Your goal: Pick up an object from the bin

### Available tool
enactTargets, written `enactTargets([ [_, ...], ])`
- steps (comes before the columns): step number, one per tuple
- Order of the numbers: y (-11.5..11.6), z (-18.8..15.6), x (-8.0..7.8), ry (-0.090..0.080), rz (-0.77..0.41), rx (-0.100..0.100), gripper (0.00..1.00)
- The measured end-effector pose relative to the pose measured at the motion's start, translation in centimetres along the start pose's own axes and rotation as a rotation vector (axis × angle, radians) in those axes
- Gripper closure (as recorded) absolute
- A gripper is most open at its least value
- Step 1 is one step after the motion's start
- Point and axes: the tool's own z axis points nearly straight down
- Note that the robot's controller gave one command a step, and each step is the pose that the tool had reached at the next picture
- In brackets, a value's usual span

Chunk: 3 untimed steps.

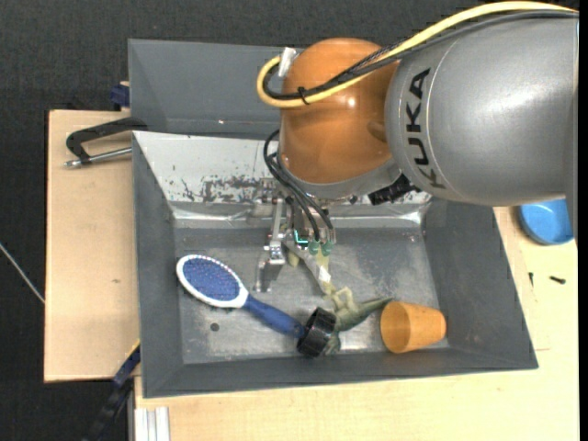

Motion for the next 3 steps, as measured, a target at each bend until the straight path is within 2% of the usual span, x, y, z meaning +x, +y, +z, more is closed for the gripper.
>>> enactTargets([
  [1, 0.3, 13.6, 3.4, -0.007, -0.196, 0.002, 0.0],
  [2, 0.4, 13.3, 3.3, -0.01, -0.194, 0.0, 1.0],
  [3, 0.4, -0.5, 3.1, -0.019, -0.153, -0.003, 1.0],
])
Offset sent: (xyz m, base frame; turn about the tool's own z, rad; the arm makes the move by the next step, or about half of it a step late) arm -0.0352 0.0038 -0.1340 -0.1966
